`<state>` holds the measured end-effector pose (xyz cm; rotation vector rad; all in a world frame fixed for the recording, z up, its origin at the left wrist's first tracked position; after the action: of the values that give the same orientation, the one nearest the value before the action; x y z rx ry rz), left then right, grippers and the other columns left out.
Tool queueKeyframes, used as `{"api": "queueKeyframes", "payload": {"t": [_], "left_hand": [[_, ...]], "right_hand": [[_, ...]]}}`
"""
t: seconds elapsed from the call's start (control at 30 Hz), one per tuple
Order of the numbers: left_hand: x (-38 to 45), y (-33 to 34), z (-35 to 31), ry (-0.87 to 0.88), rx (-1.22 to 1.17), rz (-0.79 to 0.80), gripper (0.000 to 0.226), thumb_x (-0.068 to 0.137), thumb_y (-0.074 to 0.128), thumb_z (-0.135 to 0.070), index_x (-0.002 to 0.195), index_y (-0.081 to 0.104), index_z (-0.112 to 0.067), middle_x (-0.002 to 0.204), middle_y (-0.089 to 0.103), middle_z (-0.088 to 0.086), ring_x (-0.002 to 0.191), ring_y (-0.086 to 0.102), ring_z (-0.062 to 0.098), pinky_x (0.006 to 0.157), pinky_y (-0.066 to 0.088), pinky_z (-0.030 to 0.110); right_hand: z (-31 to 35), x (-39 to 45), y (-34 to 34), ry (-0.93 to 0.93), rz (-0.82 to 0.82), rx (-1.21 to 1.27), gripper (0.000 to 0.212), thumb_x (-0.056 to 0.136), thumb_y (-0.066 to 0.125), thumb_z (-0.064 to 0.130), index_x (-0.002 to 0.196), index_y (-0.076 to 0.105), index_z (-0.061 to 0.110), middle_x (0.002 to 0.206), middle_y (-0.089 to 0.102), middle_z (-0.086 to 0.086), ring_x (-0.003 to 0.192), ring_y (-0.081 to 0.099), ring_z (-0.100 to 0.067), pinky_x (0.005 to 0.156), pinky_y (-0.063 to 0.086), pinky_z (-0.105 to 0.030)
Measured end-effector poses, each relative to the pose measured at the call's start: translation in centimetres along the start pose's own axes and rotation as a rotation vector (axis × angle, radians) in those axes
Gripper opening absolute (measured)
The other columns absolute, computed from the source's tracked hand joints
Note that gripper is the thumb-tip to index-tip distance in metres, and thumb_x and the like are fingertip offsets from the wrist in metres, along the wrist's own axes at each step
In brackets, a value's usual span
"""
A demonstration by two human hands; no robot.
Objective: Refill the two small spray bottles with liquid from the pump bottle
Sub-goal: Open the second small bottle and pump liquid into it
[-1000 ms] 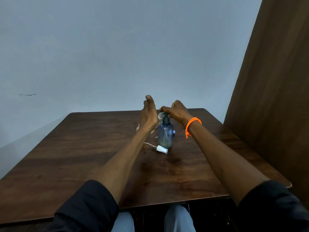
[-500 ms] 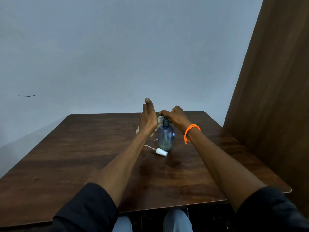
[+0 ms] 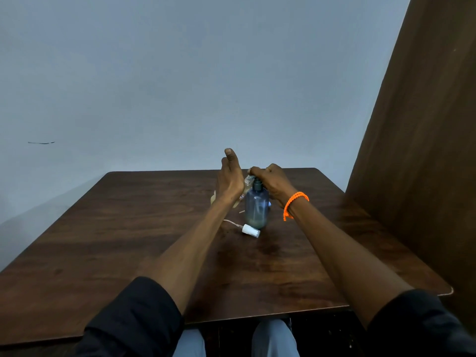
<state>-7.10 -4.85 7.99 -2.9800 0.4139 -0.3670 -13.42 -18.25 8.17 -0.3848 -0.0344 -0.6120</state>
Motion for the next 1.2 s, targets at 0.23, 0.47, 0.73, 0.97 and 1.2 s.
{"api": "queueKeyframes", "payload": {"t": [0.23,0.47,0.73,0.97,1.2], "left_hand": [[-0.4,0.3,-1.5,0.04,-0.009,0.009,0.092,0.099,-0.001,-0.075,0.133,0.054,-0.01,0.098,0.058,-0.007,0.091,0.057,0.01,0.083,0.045,0.04],[0.0,0.3,-0.3,0.029,0.012,0.015,0.088,0.105,0.002,-0.07,0.144,0.052,-0.009,0.123,0.063,0.006,0.107,0.059,0.026,0.091,0.041,0.042],[-0.1,0.4,-1.1,0.035,0.016,0.025,0.087,0.105,0.002,-0.069,0.142,0.053,-0.009,0.108,0.061,-0.001,0.099,0.06,0.021,0.091,0.042,0.042],[-0.9,0.3,-1.1,0.037,-0.022,0.03,0.108,0.081,-0.006,-0.087,0.127,0.056,-0.011,0.108,0.063,-0.001,0.098,0.06,0.019,0.094,0.045,0.045],[-0.6,0.0,-1.3,0.021,-0.005,0.02,0.091,0.096,0.0,-0.08,0.124,0.056,-0.014,0.099,0.059,-0.006,0.1,0.064,0.029,0.096,0.054,0.052]], "right_hand": [[1.2,0.3,-1.6,-0.007,-0.027,0.002,0.049,0.086,0.08,0.029,0.063,0.038,0.017,0.06,0.043,-0.002,0.056,0.045,-0.015,0.043,0.032,-0.022],[-0.1,0.2,-0.4,0.03,-0.003,0.033,0.042,0.084,0.076,0.026,0.06,0.043,0.016,0.062,0.04,-0.005,0.065,0.042,-0.021,0.056,0.033,-0.031],[1.2,0.5,-1.2,0.014,-0.015,-0.001,0.041,0.074,0.082,0.036,0.069,0.046,0.016,0.072,0.049,-0.009,0.066,0.05,-0.02,0.063,0.041,-0.034],[0.1,0.4,-0.9,0.001,-0.023,0.022,0.043,0.081,0.079,0.026,0.057,0.045,0.015,0.055,0.042,-0.002,0.061,0.045,-0.019,0.059,0.036,-0.033],[0.8,1.0,-1.0,0.029,0.0,-0.014,0.042,0.082,0.08,0.031,0.062,0.046,0.015,0.061,0.051,-0.005,0.059,0.051,-0.018,0.054,0.038,-0.028]]}}
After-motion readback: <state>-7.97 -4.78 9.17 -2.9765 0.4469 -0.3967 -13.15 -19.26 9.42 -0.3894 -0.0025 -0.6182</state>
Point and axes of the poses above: each hand's wrist, its own x-axis towards the middle knuckle, its own y-axis out of the palm, z = x × y, the point moved 7 cm from there along x, towards the middle knuckle
